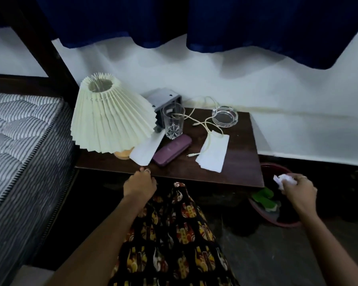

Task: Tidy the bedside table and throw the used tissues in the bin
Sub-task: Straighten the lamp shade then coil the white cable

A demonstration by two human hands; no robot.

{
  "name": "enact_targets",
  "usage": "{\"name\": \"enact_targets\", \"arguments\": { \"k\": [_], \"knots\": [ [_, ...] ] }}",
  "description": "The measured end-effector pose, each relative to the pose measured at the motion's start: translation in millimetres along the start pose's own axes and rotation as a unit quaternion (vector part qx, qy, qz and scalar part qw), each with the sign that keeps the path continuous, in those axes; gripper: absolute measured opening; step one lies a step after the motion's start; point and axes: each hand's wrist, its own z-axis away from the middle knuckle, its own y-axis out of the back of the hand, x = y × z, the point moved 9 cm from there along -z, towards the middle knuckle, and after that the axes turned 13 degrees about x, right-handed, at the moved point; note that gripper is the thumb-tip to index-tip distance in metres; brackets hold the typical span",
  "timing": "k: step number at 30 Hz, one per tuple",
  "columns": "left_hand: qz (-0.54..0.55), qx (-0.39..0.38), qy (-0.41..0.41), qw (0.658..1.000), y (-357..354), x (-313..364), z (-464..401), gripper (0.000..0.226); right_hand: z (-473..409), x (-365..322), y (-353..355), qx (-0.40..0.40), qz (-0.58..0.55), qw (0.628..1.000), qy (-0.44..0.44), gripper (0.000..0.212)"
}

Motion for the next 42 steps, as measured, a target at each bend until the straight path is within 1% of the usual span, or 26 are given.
{"name": "enact_targets", "arguments": {
  "k": [2, 5, 8, 10, 12, 13, 16, 18, 22, 26, 29, 33, 37, 39, 42],
  "knots": [
    [0.01, -0.023, 0.009, 1.0, -1, 0, -1, 0.038, -6, 20, -9, -0.017, 0.014, 0.999, -0.034, 0.029],
    [0.011, -0.054, 0.008, 0.998, -3, 2, 1, 0.042, -12, 38, -10, -0.02, 0.052, 0.997, -0.053, 0.031],
    [0.007, -0.06, 0.009, 0.998, -1, 1, 3, 0.045, -13, 46, -19, -0.056, 0.075, 0.994, -0.062, 0.041],
    [0.003, -0.054, 0.009, 0.998, 1, 1, 5, 0.043, -19, 52, -23, -0.06, 0.086, 0.992, -0.063, 0.05],
    [0.012, -0.038, 0.008, 0.999, 4, 3, 4, 0.04, -27, 57, -27, -0.056, 0.076, 0.994, -0.059, 0.048],
    [0.017, -0.029, 0.005, 0.999, 6, 4, 3, 0.038, -26, 45, -24, -0.049, 0.065, 0.995, -0.052, 0.044],
    [0.02, -0.015, -0.003, 1.0, 8, 7, 2, 0.033, -14, -19, -12, -0.017, 0.009, 1.0, -0.005, 0.033],
    [0.024, -0.012, 0.002, 1.0, 8, 7, 1, 0.033, -8, -59, -15, -0.018, -0.017, 0.999, 0.034, 0.031],
    [0.04, -0.007, 0.009, 0.999, 9, 7, 2, 0.033, 13, -123, -42, -0.056, -0.048, 0.99, 0.118, 0.028],
    [0.06, -0.008, 0.012, 0.998, 11, 2, 2, 0.034, 39, -173, -74, -0.109, -0.029, 0.973, 0.201, 0.026],
    [0.056, -0.01, 0.0, 0.998, 12, 0, 1, 0.036, 54, -210, -93, -0.13, -0.034, 0.963, 0.232, 0.026],
    [0.046, 0.001, 0.005, 0.999, 14, -3, -4, 0.032, 61, -258, -111, -0.137, -0.08, 0.953, 0.259, 0.024],
    [0.041, 0.041, 0.015, 0.998, 17, -2, -7, 0.029, 43, -278, -136, -0.133, -0.034, 0.952, 0.274, 0.028],
    [0.024, 0.058, 0.011, 0.998, 17, 3, -5, 0.028, 35, -281, -150, -0.133, 0.025, 0.948, 0.288, 0.034],
    [-0.001, 0.062, 0.003, 0.998, 15, 8, -5, 0.026, 27, -278, -179, -0.15, 0.147, 0.927, 0.312, 0.044]
  ]
}}
